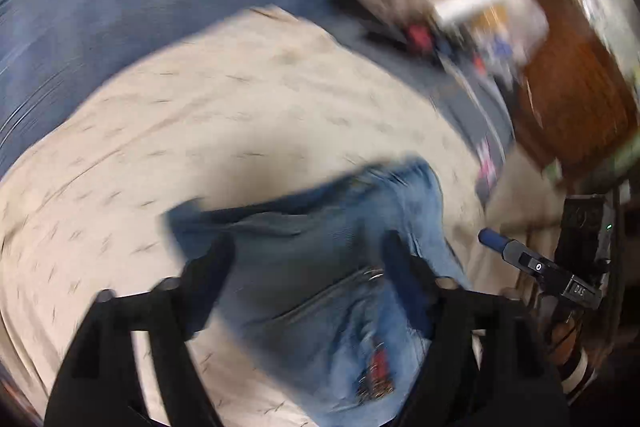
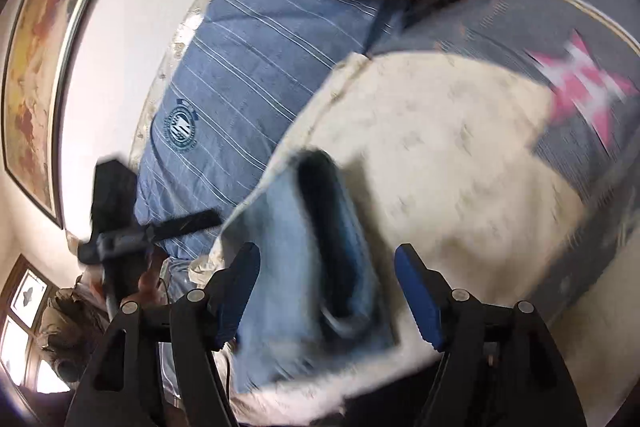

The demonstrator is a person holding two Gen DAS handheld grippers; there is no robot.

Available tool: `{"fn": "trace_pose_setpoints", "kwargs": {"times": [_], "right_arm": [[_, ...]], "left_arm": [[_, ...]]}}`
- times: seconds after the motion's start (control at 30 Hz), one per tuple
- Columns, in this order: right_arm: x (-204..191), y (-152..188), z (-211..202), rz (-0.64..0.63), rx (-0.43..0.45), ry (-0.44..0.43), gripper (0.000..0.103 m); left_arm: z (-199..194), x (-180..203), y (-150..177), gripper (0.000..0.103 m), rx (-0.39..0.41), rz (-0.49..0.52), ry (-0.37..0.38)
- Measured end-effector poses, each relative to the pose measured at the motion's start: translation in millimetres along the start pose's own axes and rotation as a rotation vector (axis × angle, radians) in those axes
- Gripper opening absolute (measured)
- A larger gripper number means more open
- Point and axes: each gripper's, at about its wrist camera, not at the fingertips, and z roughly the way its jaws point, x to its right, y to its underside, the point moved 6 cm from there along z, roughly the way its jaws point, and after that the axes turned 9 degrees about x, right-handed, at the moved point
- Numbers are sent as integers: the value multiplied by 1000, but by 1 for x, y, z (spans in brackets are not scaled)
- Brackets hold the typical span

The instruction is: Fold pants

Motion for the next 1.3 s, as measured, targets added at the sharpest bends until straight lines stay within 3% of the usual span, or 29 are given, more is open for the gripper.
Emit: {"fn": "trace_pose_setpoints", "kwargs": {"times": [0.1, 0.2, 0.23, 0.27, 0.3, 0.37, 0.43, 0.5, 0.57, 0.67, 0.77, 0.93, 1.0, 1.07, 1.1, 1.2, 1.3], "right_arm": [[-10, -11, 46, -104, -52, 27, 82], [-10, -13, 94, -120, -117, 44, 79], [-15, -14, 106, -136, -145, 20, 70], [-24, -13, 107, -168, -156, 17, 39], [-39, -14, 107, -229, -161, -16, 23], [-54, -20, 102, -348, -127, -7, 23], [-38, -19, 114, -447, -153, 117, 23], [-7, -8, 132, -456, -219, 206, 36], [-2, -9, 130, -398, -206, 180, 39], [-4, -14, 117, -353, -196, 174, 55], [-22, -18, 85, -337, -150, 133, 55], [-68, 11, 34, -491, -87, -22, 55], [-63, 29, 34, -557, -123, -1, 54], [-33, 59, 56, -620, -229, 145, 51], [-25, 67, 61, -649, -238, 177, 51], [-31, 66, 56, -668, -207, 180, 52], [-43, 47, 46, -567, -194, 113, 53]], "left_arm": [[-4, -40, 20, 84, 18, -202, -20], [25, -62, 53, 84, -84, -407, 38], [34, -63, 60, 81, -114, -445, 45], [43, -63, 63, 75, -132, -479, 48], [42, -61, 61, 60, -120, -485, 55], [41, -56, 51, 60, -65, -467, 26], [51, -54, 47, 74, -38, -411, -53], [76, -55, 54, 85, -62, -410, -107], [75, -59, 56, 88, -43, -450, -115], [63, -69, 63, 88, -67, -512, -78], [34, -76, 72, 86, -45, -574, -70], [-5, -51, 104, 86, -10, -591, 40], [-3, -31, 125, 86, -28, -559, 61], [14, -15, 140, 88, -55, -478, -19], [20, -11, 147, 92, -52, -440, -51], [21, -14, 149, 96, -37, -457, -61], [6, -21, 138, 93, -29, -481, -46]]}}
